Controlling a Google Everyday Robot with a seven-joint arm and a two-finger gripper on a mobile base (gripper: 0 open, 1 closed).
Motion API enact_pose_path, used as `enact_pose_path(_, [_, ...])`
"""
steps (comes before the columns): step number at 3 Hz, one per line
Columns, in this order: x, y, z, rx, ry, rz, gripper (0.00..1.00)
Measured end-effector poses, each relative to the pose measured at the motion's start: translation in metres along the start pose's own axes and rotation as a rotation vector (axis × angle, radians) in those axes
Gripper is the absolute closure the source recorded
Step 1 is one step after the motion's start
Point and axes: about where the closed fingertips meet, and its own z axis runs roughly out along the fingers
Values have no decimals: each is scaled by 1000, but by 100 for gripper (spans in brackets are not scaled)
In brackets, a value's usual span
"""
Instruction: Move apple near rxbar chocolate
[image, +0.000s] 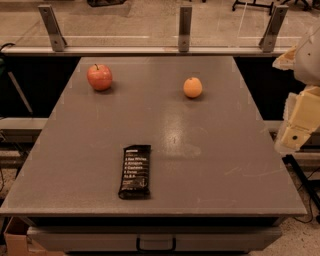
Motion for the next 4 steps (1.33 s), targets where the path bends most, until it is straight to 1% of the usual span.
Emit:
enact_pose_path(1, [0, 0, 0, 0, 0, 0, 0])
enact_pose_path(2, [-2, -6, 6, 1, -28, 3, 0])
enact_pose_path(3, [-30, -29, 38, -16, -122, -15, 0])
enact_pose_path(4, [-82, -61, 73, -14, -233, -46, 0])
